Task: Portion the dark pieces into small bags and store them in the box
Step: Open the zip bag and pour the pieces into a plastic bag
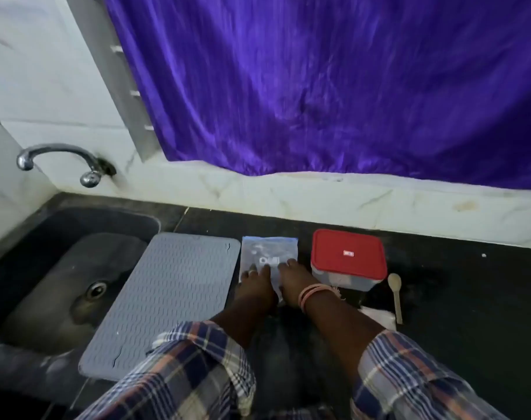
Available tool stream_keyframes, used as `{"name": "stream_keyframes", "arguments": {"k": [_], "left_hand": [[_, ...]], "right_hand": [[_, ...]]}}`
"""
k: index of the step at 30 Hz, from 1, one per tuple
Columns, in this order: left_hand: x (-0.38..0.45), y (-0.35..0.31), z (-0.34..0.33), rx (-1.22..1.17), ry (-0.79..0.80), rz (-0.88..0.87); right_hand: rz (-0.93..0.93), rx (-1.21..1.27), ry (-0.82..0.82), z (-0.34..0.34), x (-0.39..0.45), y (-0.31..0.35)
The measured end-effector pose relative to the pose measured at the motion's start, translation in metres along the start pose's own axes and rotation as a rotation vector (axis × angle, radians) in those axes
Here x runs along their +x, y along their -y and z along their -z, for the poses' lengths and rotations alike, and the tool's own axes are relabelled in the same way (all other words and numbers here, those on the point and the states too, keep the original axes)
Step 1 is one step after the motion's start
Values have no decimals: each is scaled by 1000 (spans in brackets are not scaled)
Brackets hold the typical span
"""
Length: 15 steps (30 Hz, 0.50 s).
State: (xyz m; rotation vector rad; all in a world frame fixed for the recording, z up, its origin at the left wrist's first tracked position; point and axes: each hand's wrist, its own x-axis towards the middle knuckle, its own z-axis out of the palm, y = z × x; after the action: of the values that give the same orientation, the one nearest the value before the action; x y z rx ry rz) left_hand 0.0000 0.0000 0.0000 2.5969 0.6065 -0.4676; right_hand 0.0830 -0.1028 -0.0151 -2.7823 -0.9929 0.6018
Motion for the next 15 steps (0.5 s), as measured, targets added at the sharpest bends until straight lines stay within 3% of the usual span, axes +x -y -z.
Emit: {"name": "stream_keyframes", "arguments": {"k": [5,8,11,15], "left_hand": [[-2,13,-32,56,52,82],[4,8,-35,-29,-3,139],[11,1,-33,-234,-102,324],[19,3,-31,-367,-156,499]], "right_hand": [[46,-77,222,-37,-6,-13],[56,67,125,-40,-8,-12],[-7,146,17,-38,-7,-13],[-46,237,3,-40,-6,-15]]}}
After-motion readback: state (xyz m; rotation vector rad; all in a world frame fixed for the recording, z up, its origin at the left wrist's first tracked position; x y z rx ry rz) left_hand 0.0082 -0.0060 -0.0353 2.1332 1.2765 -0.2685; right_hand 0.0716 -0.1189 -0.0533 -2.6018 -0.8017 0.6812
